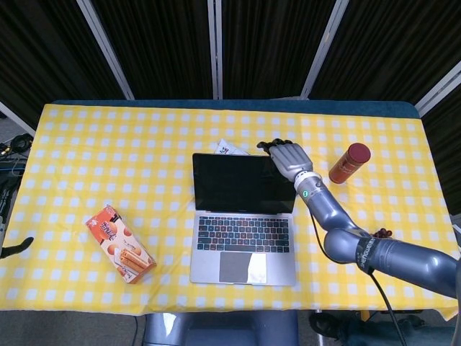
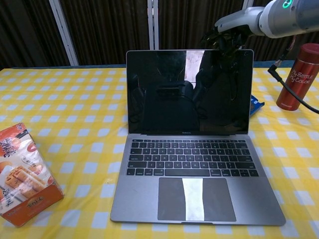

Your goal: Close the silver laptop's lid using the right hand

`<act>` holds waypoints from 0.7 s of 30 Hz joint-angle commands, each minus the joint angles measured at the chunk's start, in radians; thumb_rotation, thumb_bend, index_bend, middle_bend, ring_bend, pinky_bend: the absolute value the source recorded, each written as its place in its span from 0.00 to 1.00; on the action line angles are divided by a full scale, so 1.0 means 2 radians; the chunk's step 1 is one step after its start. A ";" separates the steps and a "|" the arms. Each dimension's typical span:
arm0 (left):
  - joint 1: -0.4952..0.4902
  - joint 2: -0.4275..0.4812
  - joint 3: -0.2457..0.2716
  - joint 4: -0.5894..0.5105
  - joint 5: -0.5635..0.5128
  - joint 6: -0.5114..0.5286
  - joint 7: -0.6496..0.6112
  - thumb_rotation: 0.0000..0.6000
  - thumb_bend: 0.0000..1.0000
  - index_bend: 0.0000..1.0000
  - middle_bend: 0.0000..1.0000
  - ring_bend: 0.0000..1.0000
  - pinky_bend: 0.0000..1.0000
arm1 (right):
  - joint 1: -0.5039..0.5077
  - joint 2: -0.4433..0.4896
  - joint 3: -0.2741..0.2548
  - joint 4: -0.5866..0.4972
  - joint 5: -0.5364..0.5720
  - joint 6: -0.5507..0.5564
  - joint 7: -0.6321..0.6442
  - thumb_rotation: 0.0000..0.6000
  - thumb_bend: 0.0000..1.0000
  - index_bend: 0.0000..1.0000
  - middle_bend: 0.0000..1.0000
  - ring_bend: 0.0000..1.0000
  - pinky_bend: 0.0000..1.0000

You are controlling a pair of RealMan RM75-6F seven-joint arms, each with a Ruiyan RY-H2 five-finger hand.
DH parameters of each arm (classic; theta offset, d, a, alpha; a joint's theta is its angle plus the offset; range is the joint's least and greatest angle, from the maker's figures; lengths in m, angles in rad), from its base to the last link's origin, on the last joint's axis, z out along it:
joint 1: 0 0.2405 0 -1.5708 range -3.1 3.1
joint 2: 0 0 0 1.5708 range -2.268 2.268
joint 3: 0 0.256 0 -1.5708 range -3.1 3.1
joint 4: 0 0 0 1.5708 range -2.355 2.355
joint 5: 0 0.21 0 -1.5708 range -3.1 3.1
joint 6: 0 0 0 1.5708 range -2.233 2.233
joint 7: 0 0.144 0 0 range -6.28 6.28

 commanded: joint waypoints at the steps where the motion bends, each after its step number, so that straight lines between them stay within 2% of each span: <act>1: 0.000 0.000 -0.001 0.001 0.000 -0.001 0.001 1.00 0.00 0.00 0.00 0.00 0.00 | 0.005 -0.006 -0.006 0.008 0.008 -0.001 0.000 1.00 1.00 0.18 0.24 0.15 0.18; 6: 0.000 -0.002 -0.002 0.002 -0.003 -0.003 0.002 1.00 0.00 0.00 0.00 0.00 0.00 | 0.007 -0.007 -0.007 0.012 0.006 0.002 0.007 1.00 1.00 0.19 0.35 0.29 0.30; 11: 0.000 -0.003 -0.003 0.002 -0.004 -0.005 0.005 1.00 0.00 0.00 0.00 0.00 0.00 | 0.006 0.003 -0.006 0.003 -0.002 0.004 0.016 1.00 1.00 0.25 0.45 0.39 0.38; 17: 0.001 -0.004 -0.003 0.001 -0.003 -0.005 0.009 1.00 0.00 0.00 0.00 0.00 0.00 | 0.003 0.022 -0.003 -0.022 -0.009 0.001 0.030 1.00 1.00 0.29 0.49 0.43 0.40; 21: 0.001 -0.004 -0.003 -0.001 -0.002 -0.005 0.010 1.00 0.00 0.00 0.00 0.00 0.00 | -0.007 0.038 0.002 -0.046 -0.034 0.006 0.045 1.00 1.00 0.31 0.51 0.45 0.41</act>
